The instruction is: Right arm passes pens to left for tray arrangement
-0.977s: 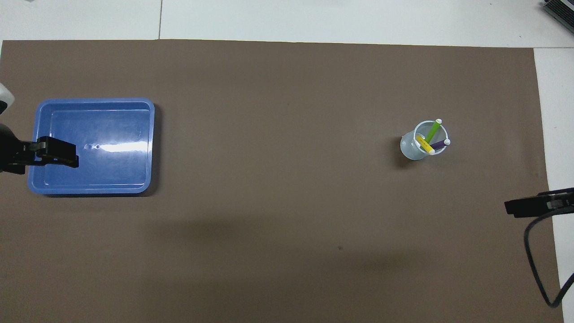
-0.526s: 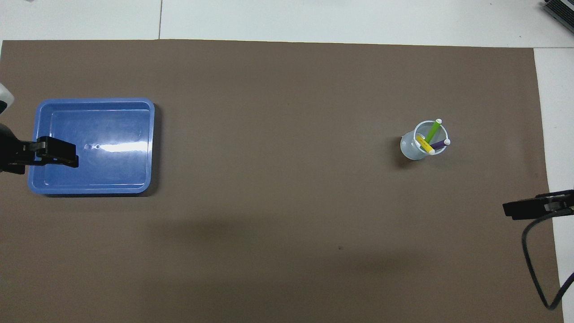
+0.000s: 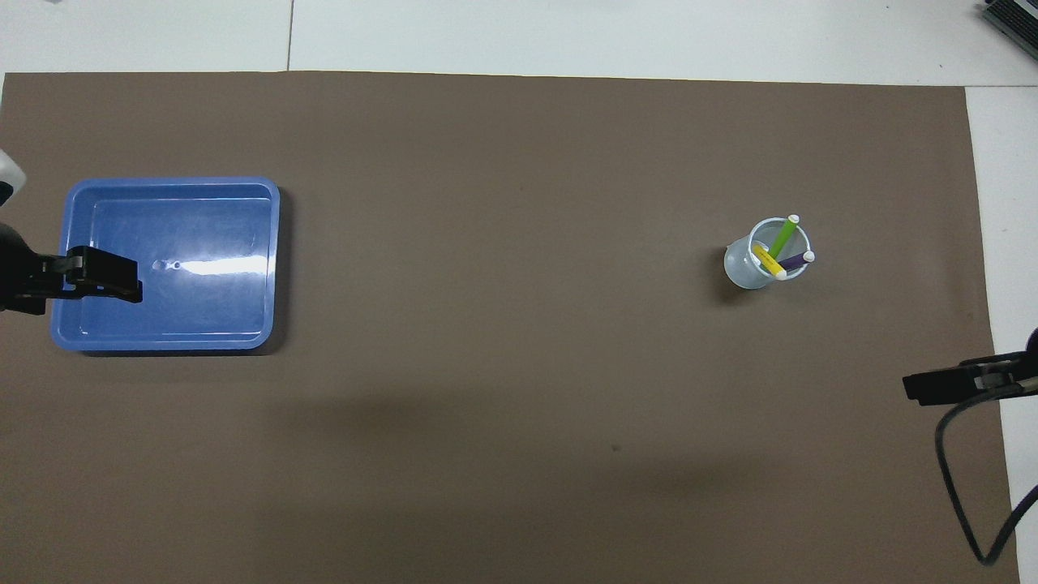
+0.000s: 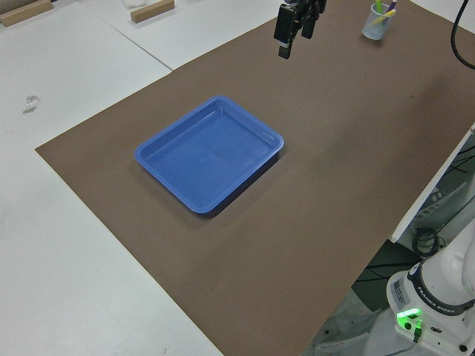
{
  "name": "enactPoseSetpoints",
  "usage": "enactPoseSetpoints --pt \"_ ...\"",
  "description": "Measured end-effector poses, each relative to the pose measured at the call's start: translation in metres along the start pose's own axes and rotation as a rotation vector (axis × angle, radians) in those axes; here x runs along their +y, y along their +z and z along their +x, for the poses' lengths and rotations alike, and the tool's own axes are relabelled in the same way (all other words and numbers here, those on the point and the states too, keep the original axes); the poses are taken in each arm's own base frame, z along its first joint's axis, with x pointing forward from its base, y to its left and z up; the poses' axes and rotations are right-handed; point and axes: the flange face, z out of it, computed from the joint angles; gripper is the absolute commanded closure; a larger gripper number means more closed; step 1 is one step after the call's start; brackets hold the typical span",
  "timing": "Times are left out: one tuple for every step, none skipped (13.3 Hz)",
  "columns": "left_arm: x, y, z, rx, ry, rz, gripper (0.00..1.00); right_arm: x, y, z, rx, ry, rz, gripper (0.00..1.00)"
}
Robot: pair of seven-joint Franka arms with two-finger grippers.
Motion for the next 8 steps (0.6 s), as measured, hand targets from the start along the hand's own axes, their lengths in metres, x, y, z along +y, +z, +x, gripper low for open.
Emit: enactPoseSetpoints --pt "0.0000 0.0000 0.0000 0.000 0.000 0.000 0.00 -0.0002 -0.0001 -0.0008 0.000 0.000 0.000 0.00" --pt "0.0000 0.0000 0.0000 0.000 0.000 0.000 0.00 -0.0004 -0.0003 -0.0015 0.001 0.000 -0.001 0.00" --pt "0.0000 0.0000 0.0000 0.000 0.000 0.000 0.00 -0.0005 -0.0003 -0.0021 0.001 0.000 -0.001 0.00" --pt "0.0002 0.0000 0.0000 0.000 0.000 0.000 0.00 -0.0007 -0.0001 -0.0026 0.001 0.000 -0.001 0.00" --pt "0.0004 0.0000 -0.0001 0.000 0.001 0.000 0.00 -0.0008 0.0003 -0.0029 0.000 0.000 -0.001 0.00" --pt "0.0006 0.0000 -0.0001 0.000 0.001 0.000 0.00 -0.0009 0.0006 -0.0031 0.000 0.000 -0.001 0.00" --pt "0.0007 0.0000 -0.0001 0.000 0.001 0.000 0.00 -0.0011 0.0008 -0.0031 0.000 0.000 -0.001 0.00" --pt "0.0007 0.0000 -0.0001 0.000 0.002 0.000 0.00 -0.0015 0.0009 -0.0031 0.000 -0.001 -0.001 0.00"
